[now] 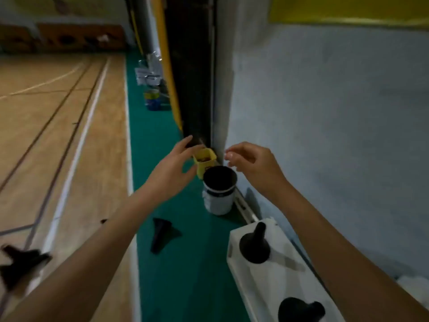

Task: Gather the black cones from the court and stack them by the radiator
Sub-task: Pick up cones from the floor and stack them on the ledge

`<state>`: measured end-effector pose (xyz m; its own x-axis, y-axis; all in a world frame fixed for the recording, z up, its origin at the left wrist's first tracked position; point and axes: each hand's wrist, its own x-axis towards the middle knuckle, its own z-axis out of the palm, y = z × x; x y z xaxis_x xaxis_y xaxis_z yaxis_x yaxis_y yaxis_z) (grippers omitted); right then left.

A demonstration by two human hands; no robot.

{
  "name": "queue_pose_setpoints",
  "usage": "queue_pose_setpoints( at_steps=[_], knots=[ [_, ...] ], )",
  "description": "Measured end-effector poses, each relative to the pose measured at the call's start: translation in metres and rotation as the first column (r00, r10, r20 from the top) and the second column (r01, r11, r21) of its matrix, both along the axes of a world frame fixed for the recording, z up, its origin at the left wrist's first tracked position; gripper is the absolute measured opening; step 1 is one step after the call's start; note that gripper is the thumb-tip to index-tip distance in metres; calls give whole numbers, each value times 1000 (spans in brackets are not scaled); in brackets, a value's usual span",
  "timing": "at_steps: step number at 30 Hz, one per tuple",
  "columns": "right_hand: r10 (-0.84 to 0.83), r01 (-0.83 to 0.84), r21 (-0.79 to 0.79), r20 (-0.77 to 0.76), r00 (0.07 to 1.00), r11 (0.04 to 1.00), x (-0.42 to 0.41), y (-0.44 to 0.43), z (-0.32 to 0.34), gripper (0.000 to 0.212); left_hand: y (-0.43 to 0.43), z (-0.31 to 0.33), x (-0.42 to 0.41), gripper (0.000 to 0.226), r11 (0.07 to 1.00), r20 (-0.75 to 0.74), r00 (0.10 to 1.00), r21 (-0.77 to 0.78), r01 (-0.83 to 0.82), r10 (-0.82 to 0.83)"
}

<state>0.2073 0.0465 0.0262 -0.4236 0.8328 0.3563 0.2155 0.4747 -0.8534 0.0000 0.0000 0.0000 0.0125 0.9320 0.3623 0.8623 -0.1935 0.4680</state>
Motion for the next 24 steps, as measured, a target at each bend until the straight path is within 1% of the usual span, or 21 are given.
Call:
queue_pose_setpoints(
  at_steps=[2,3,4,5,7,9,12,14,18,20,24],
  knots=[
    [49,-46,-38,80,996,998,-22,-2,-8,5,-11,-7,-19,53,991,-10,996,-97,-89,89],
    [79,-76,-25,146,986,997,-34,-2,-14,7,-16,-15,-31,53,981,23,993,-161,-113,118],
    [113,-105,-45,218,970,993,-48,-2,-20,10,-21,-20,-40,52,967,92,985,-224,-119,143],
    [158,-144,-71,251,955,987,-62,0,-25,13,-24,-26,-50,51,957,165,972,-262,-123,170],
    [240,-206,-151,263,934,967,-89,6,-31,19,-26,-38,-70,47,939,264,937,-314,-143,230],
    [297,-252,-186,277,914,950,-118,17,-38,24,-24,-46,-96,45,920,299,910,-351,-175,287],
    [339,-274,-245,281,898,930,-162,41,-55,26,-16,-56,-135,43,883,256,907,-421,-206,334],
    [356,-260,-330,273,894,907,-189,57,-70,25,-10,-64,-159,42,866,237,906,-450,-218,351],
    [349,-215,-469,220,911,856,-232,85,-94,11,12,-84,-205,39,829,271,873,-512,-225,404],
    [347,-202,-496,218,912,844,-247,98,-101,11,26,-90,-222,37,809,294,851,-543,-226,435],
    [368,-194,-518,258,893,833,-268,131,-115,18,61,-106,-245,37,771,345,800,-599,-216,492]
  ],
)
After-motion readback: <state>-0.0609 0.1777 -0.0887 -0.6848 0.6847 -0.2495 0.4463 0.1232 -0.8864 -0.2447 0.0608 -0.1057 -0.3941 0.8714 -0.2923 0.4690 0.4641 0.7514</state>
